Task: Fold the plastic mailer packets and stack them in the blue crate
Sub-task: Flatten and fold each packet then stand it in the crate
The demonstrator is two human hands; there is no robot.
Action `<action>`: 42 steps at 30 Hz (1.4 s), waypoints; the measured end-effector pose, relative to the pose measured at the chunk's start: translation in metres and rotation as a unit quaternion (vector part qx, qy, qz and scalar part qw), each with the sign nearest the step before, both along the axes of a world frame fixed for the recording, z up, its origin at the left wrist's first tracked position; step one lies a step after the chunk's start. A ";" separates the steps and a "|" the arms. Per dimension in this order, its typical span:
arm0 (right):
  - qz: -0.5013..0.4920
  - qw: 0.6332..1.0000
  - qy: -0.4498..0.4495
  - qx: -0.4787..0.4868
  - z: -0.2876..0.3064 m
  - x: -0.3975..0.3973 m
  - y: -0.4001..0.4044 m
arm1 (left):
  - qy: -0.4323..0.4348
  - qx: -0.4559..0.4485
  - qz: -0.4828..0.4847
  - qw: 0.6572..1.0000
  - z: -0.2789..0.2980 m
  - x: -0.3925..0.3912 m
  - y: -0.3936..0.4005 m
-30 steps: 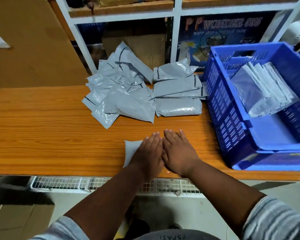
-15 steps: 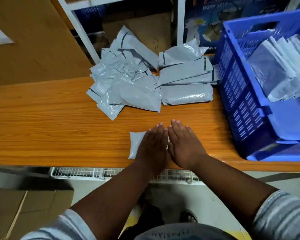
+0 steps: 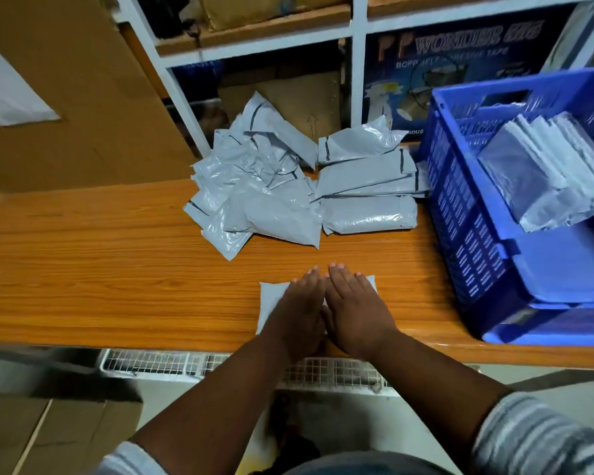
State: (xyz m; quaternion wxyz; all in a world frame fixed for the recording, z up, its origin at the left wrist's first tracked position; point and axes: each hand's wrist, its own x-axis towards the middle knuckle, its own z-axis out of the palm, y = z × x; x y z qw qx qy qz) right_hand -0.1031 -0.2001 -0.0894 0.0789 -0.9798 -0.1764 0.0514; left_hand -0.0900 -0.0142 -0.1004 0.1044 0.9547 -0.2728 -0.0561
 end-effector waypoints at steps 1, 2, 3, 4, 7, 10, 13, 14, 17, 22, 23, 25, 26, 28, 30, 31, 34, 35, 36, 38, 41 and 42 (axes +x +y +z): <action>-0.003 1.000 0.001 0.000 -0.001 0.001 0.000 | -0.039 0.054 0.000 0.998 0.001 -0.003 0.001; -0.005 1.000 0.002 -0.001 -0.001 0.002 0.000 | -0.069 0.089 0.009 0.994 0.003 -0.007 0.002; -0.005 1.000 0.005 -0.006 -0.001 0.004 0.000 | -0.082 0.105 0.016 0.991 0.003 -0.009 0.005; -0.005 1.000 0.008 -0.013 -0.002 0.005 0.000 | -0.088 0.107 0.018 0.990 0.002 -0.010 0.007; -0.009 1.000 0.001 -0.025 -0.006 0.004 0.002 | -0.112 0.114 0.003 0.987 -0.003 -0.010 0.010; -0.005 1.000 -0.007 -0.030 -0.009 0.005 0.003 | -0.124 0.110 -0.004 0.986 -0.008 -0.007 0.009; 0.000 0.999 -0.016 -0.035 -0.012 0.007 0.003 | -0.126 0.046 0.001 0.991 -0.019 -0.005 0.014; 0.002 0.999 -0.015 -0.038 -0.012 0.007 0.004 | -0.124 0.026 0.001 0.992 -0.022 -0.005 0.017; 0.005 0.999 -0.006 -0.046 -0.013 0.008 0.005 | -0.111 0.015 -0.007 0.994 -0.027 -0.002 0.023; 0.017 0.998 0.022 -0.052 0.007 0.012 0.011 | -0.079 0.043 0.002 0.996 -0.018 -0.001 0.022; 0.027 0.998 0.012 -0.052 0.011 0.011 0.014 | -0.075 0.044 -0.001 0.996 -0.017 0.000 0.021; 0.038 0.999 0.004 -0.039 0.012 0.008 0.017 | -0.070 0.048 -0.002 0.996 -0.014 0.000 0.022; 0.035 0.999 0.007 -0.035 0.008 0.007 0.017 | -0.065 0.060 0.004 0.996 -0.010 -0.001 0.024; 0.021 0.999 0.011 -0.032 0.001 0.005 0.015 | -0.070 0.087 0.040 0.993 -0.004 -0.005 0.031; 0.013 0.999 0.013 -0.037 -0.002 0.005 0.016 | -0.079 0.100 0.083 0.988 -0.002 -0.012 0.040; 0.015 0.999 0.015 -0.042 -0.002 0.006 0.016 | -0.077 0.092 0.096 0.988 -0.004 -0.017 0.043; 0.018 0.999 -0.003 -0.046 -0.007 0.006 0.017 | -0.084 0.060 0.110 0.989 -0.014 -0.024 0.045; 0.016 0.999 -0.002 -0.045 -0.006 0.007 0.016 | -0.082 0.054 0.114 0.989 -0.016 -0.023 0.043; 0.015 0.999 0.001 -0.045 -0.007 0.008 0.016 | -0.081 0.051 0.116 0.989 -0.017 -0.022 0.043; 0.014 0.999 0.000 -0.047 -0.007 0.012 0.016 | -0.077 0.052 0.105 0.990 -0.018 -0.015 0.043; 0.030 0.998 0.018 -0.048 -0.001 0.028 0.011 | -0.063 0.033 0.097 0.993 -0.010 -0.006 0.044; 0.040 0.998 0.021 -0.052 0.002 0.034 0.007 | -0.068 0.019 0.101 0.992 -0.008 -0.008 0.044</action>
